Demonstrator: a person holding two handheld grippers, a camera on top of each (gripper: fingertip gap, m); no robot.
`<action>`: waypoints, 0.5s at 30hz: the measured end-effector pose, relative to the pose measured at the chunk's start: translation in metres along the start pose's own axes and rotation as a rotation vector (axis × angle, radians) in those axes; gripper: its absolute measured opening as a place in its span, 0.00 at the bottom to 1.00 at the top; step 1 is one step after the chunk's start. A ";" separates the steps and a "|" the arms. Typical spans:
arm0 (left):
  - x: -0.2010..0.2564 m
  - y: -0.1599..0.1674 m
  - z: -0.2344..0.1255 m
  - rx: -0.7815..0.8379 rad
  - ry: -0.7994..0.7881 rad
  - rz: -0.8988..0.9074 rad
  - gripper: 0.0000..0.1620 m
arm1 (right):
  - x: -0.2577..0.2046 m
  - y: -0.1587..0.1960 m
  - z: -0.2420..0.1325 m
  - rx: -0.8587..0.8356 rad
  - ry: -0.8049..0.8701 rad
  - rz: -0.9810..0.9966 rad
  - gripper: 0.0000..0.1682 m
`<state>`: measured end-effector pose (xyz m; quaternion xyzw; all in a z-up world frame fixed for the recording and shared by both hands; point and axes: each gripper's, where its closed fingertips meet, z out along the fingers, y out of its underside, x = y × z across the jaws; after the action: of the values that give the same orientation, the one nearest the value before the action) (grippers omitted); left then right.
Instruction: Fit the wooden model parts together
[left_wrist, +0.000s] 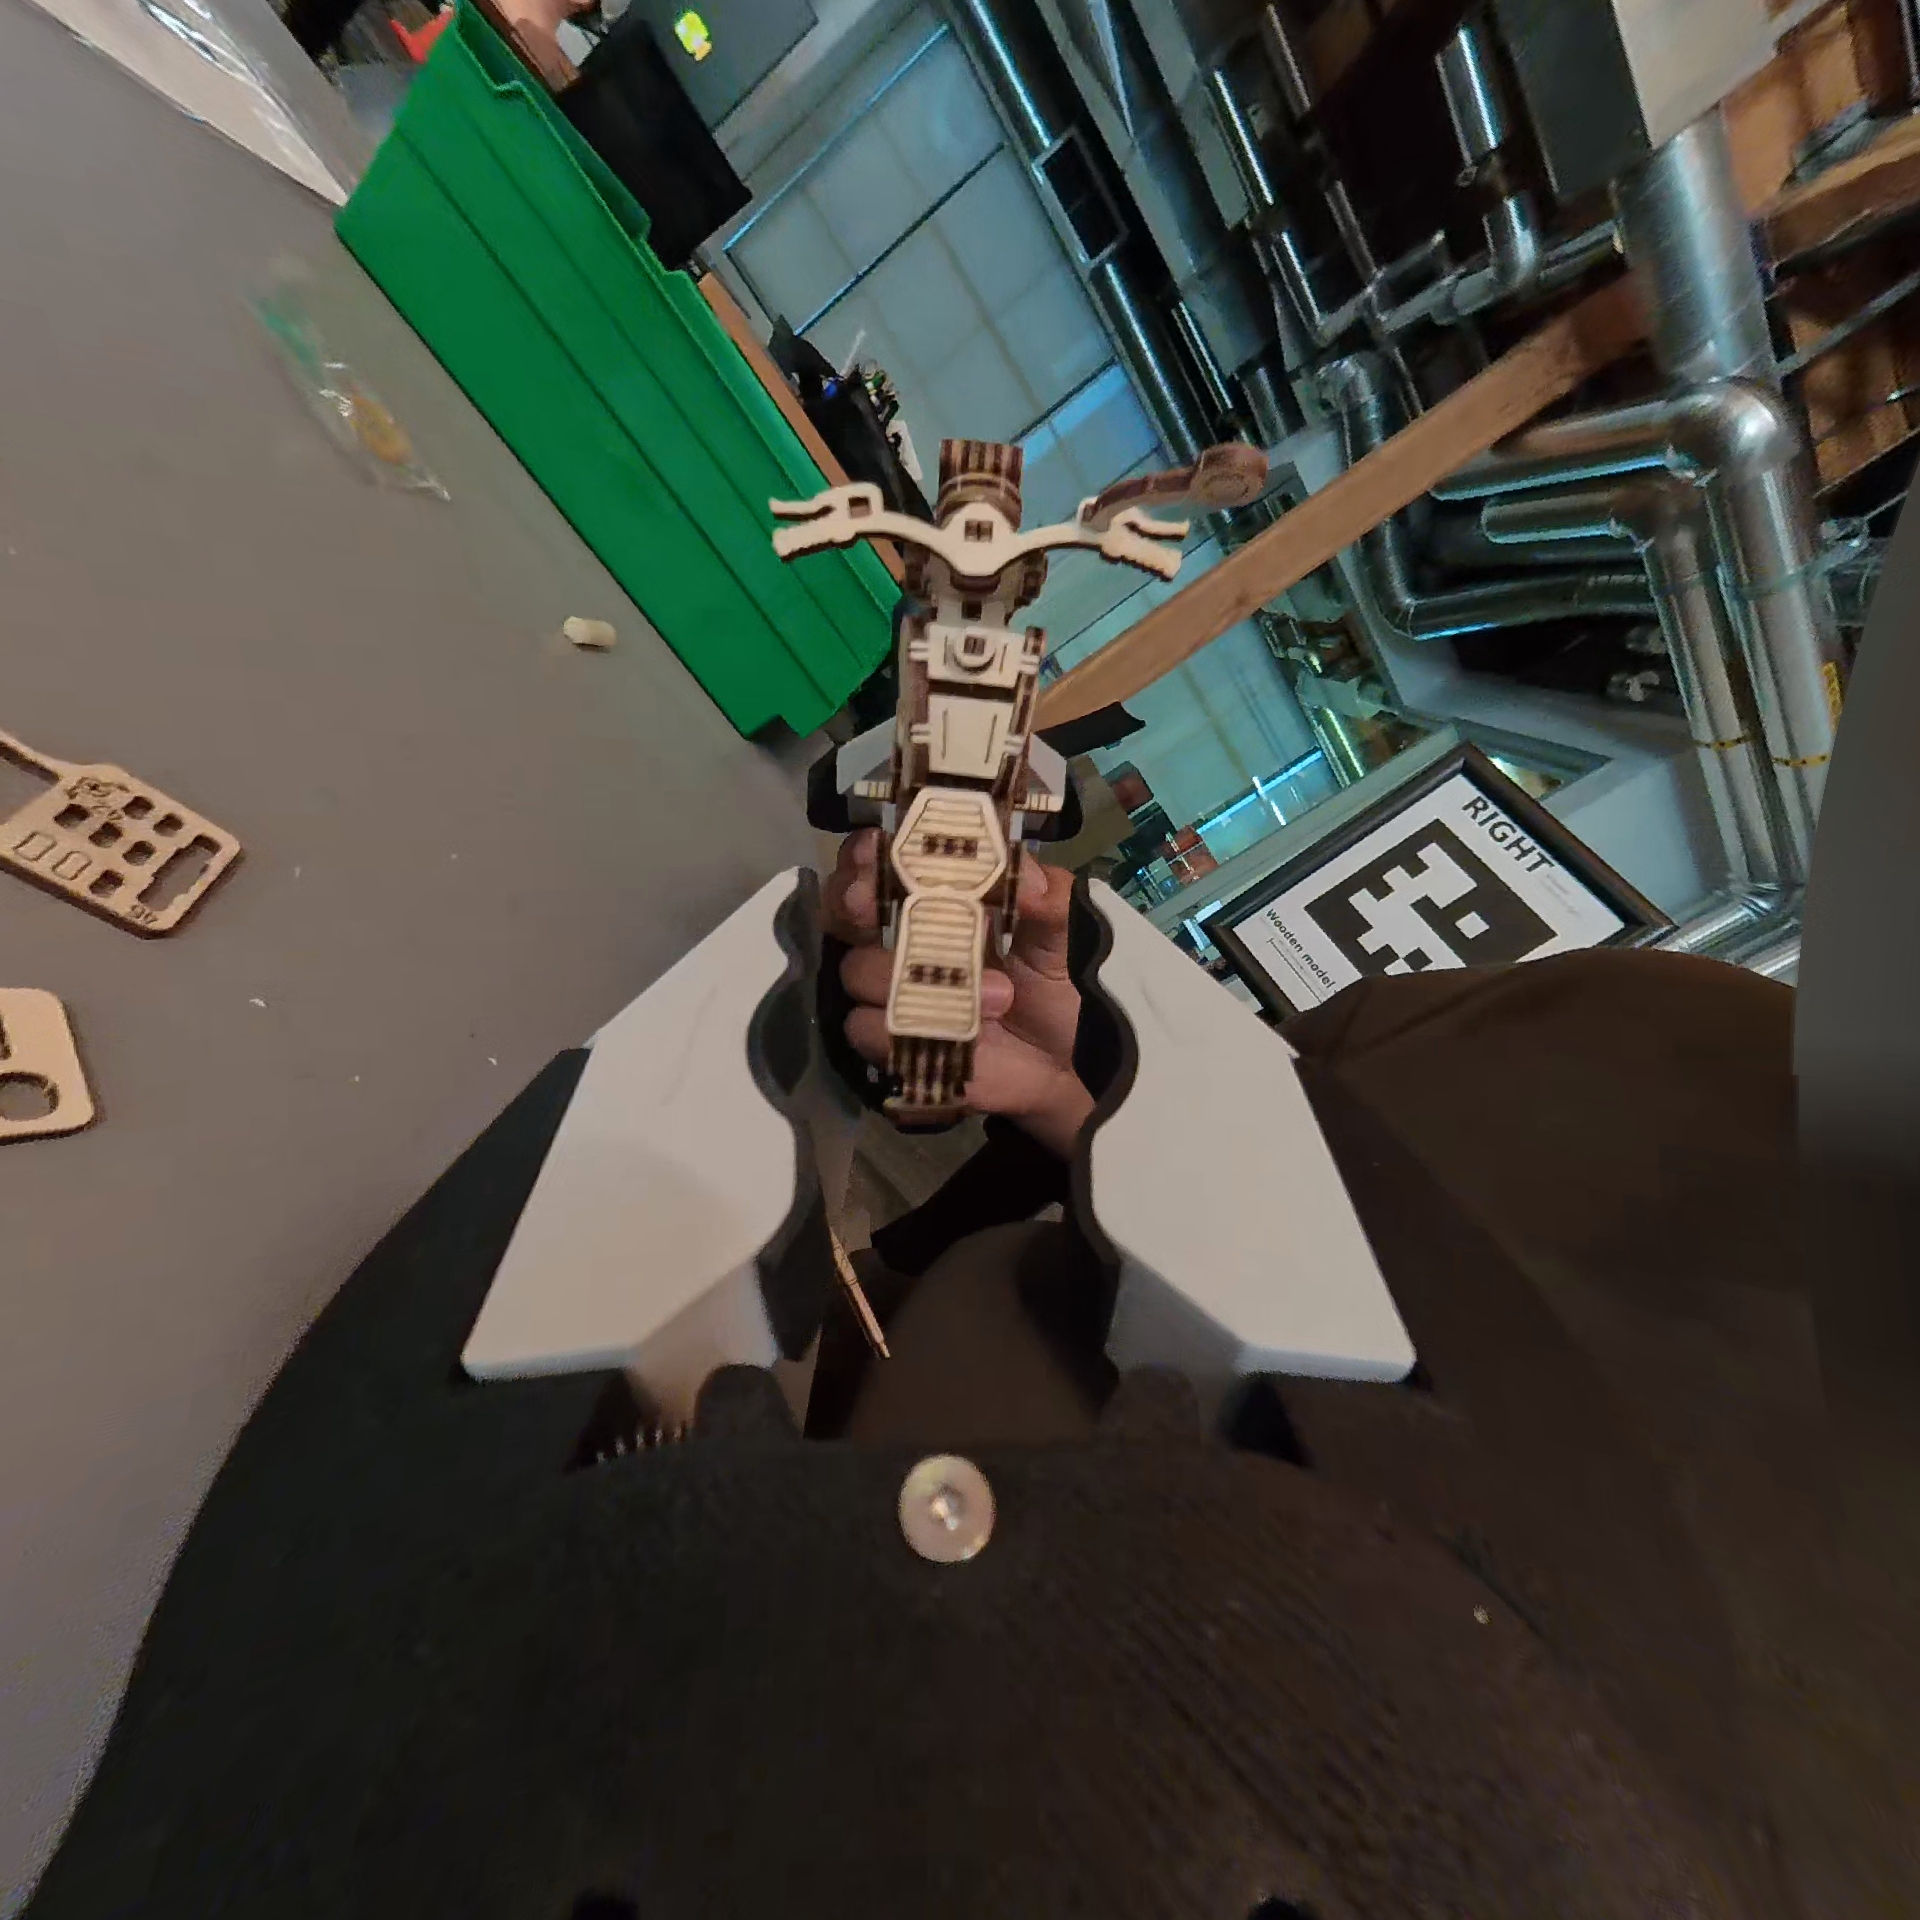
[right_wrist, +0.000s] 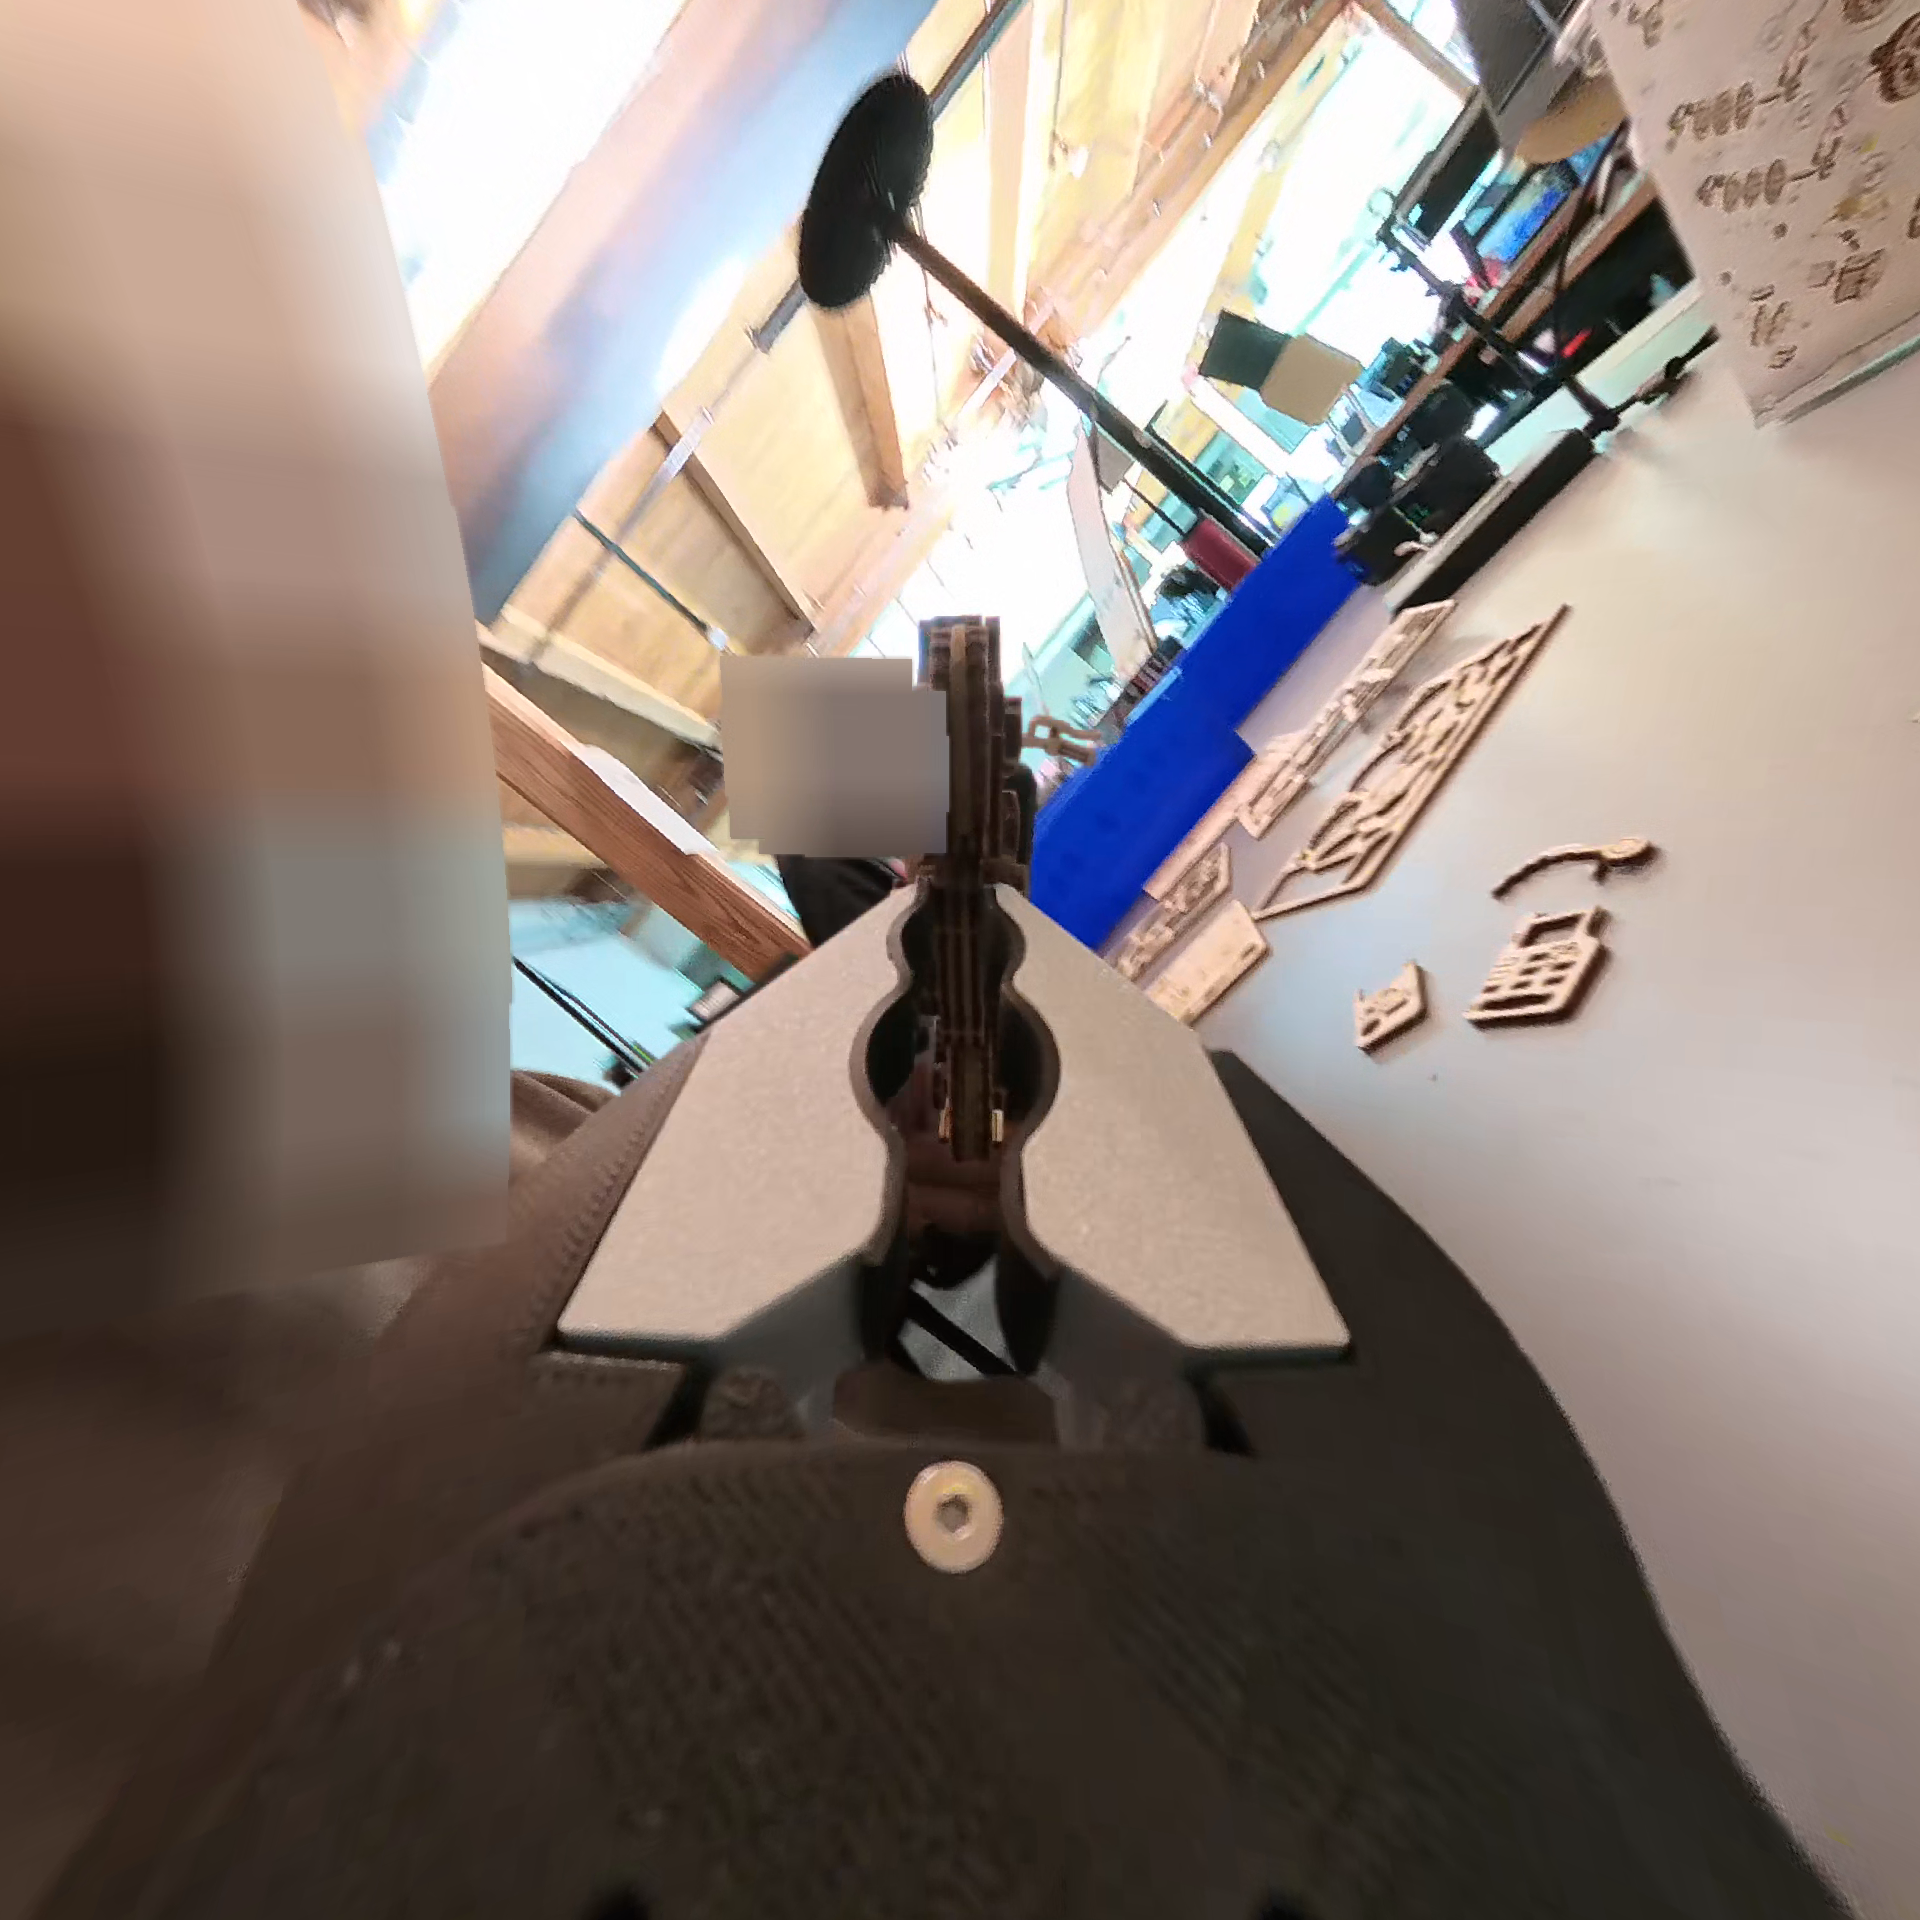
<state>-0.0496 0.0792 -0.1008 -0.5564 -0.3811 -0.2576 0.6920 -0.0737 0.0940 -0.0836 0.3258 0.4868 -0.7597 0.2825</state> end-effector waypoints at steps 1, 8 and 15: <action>0.001 0.000 0.000 -0.002 0.005 0.004 0.28 | 0.000 0.002 0.001 -0.014 0.009 -0.018 0.04; -0.002 0.005 0.001 -0.024 -0.017 0.025 0.20 | 0.000 0.006 0.002 -0.030 0.026 -0.038 0.04; -0.002 0.005 0.001 -0.028 -0.026 0.050 0.17 | -0.001 0.011 0.006 -0.056 0.034 -0.067 0.04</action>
<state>-0.0470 0.0809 -0.1051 -0.5786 -0.3723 -0.2382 0.6854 -0.0664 0.0848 -0.0874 0.3140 0.5233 -0.7491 0.2576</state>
